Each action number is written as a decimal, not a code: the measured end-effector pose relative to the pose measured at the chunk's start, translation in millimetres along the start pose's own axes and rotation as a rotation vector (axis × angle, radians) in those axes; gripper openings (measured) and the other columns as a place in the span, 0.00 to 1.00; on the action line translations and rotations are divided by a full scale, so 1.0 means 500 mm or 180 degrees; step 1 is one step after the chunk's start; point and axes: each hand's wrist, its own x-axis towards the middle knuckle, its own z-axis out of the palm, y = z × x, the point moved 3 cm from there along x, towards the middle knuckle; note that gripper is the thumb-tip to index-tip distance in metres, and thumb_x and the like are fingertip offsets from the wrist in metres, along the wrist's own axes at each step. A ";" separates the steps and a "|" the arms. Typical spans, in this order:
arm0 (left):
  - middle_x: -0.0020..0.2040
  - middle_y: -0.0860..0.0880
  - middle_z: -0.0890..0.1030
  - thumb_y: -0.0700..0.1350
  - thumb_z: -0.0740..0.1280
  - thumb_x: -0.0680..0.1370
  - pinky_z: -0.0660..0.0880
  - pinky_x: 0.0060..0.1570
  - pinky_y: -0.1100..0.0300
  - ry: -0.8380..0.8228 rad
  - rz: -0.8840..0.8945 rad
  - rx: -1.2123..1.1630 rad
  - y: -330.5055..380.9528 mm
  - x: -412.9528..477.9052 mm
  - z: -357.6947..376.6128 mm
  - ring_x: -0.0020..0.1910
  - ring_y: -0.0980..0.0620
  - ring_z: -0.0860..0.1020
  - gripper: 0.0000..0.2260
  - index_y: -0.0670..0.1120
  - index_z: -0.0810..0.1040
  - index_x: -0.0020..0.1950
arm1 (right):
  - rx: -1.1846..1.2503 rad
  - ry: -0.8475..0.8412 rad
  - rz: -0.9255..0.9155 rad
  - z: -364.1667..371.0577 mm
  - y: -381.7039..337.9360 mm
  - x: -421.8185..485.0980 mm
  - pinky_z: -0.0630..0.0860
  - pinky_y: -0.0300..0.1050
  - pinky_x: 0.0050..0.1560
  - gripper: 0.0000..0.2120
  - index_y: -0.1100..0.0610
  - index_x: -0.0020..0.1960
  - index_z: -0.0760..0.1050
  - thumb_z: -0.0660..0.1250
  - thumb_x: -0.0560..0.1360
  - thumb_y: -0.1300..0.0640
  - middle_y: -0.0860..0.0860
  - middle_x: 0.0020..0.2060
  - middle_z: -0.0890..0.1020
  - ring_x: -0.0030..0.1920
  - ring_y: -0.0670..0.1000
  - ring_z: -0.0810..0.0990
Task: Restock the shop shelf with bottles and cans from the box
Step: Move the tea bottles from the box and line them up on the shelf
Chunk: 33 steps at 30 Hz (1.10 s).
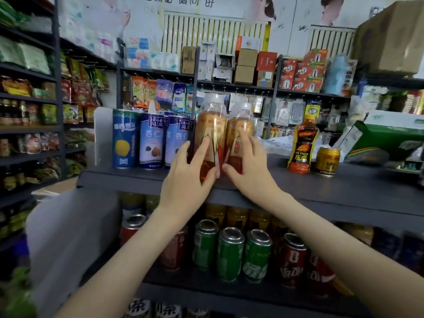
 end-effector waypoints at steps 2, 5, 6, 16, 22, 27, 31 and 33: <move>0.71 0.43 0.67 0.51 0.63 0.79 0.71 0.61 0.53 0.0162 0.0022 -0.0188 -0.006 -0.059 -0.020 0.68 0.45 0.68 0.24 0.50 0.66 0.74 | 0.0049 0.0153 -0.0416 0.003 -0.052 -0.061 0.55 0.40 0.69 0.31 0.56 0.76 0.56 0.66 0.76 0.59 0.56 0.70 0.64 0.70 0.52 0.59; 0.64 0.46 0.73 0.50 0.60 0.78 0.66 0.59 0.67 0.0172 0.0034 -0.0308 -0.016 -0.178 -0.063 0.63 0.52 0.72 0.20 0.44 0.73 0.67 | 0.0532 0.0126 -0.0900 0.030 -0.117 -0.171 0.66 0.38 0.64 0.20 0.59 0.68 0.67 0.64 0.77 0.62 0.49 0.60 0.71 0.63 0.48 0.69; 0.63 0.47 0.74 0.50 0.60 0.78 0.66 0.58 0.70 0.0094 -0.0026 -0.0304 -0.024 -0.226 -0.076 0.61 0.53 0.72 0.19 0.44 0.74 0.66 | 0.0783 0.0066 -0.1038 0.048 -0.136 -0.215 0.69 0.37 0.61 0.16 0.60 0.65 0.70 0.62 0.78 0.63 0.47 0.57 0.72 0.60 0.47 0.72; 0.64 0.47 0.71 0.43 0.61 0.79 0.67 0.58 0.61 -0.1649 -0.2687 0.0388 -0.201 -0.841 -0.180 0.63 0.47 0.72 0.21 0.48 0.66 0.72 | 0.1669 -0.2458 -0.0129 0.418 -0.255 -0.648 0.72 0.37 0.52 0.16 0.51 0.68 0.68 0.59 0.80 0.57 0.42 0.59 0.69 0.58 0.45 0.74; 0.66 0.47 0.70 0.46 0.60 0.79 0.66 0.57 0.63 -0.2083 -0.3646 0.0619 -0.316 -1.058 -0.272 0.64 0.48 0.73 0.21 0.52 0.64 0.73 | 0.1574 -0.3628 -0.0176 0.606 -0.354 -0.765 0.72 0.39 0.51 0.18 0.52 0.70 0.66 0.59 0.81 0.57 0.48 0.62 0.71 0.58 0.48 0.75; 0.67 0.48 0.70 0.47 0.60 0.80 0.70 0.55 0.57 -0.2123 -0.4149 0.0813 -0.480 -1.168 -0.340 0.63 0.46 0.74 0.21 0.53 0.64 0.73 | 0.1286 -0.4079 -0.0044 0.832 -0.422 -0.814 0.74 0.42 0.54 0.20 0.53 0.71 0.65 0.60 0.80 0.58 0.49 0.63 0.70 0.57 0.48 0.76; 0.64 0.46 0.71 0.46 0.59 0.79 0.72 0.55 0.54 -0.2313 -0.4553 0.0823 -0.653 -1.257 -0.405 0.58 0.45 0.76 0.22 0.52 0.63 0.73 | 0.0927 -0.4544 0.0138 1.043 -0.469 -0.875 0.70 0.41 0.63 0.22 0.53 0.73 0.62 0.61 0.80 0.59 0.48 0.67 0.68 0.65 0.49 0.71; 0.65 0.45 0.70 0.45 0.56 0.81 0.71 0.56 0.53 -0.2474 -0.4683 0.0801 -0.735 -1.286 -0.435 0.59 0.44 0.76 0.22 0.50 0.61 0.75 | 0.0653 -0.4772 0.0282 1.144 -0.470 -0.924 0.69 0.46 0.66 0.24 0.52 0.73 0.62 0.62 0.79 0.59 0.50 0.67 0.69 0.65 0.52 0.71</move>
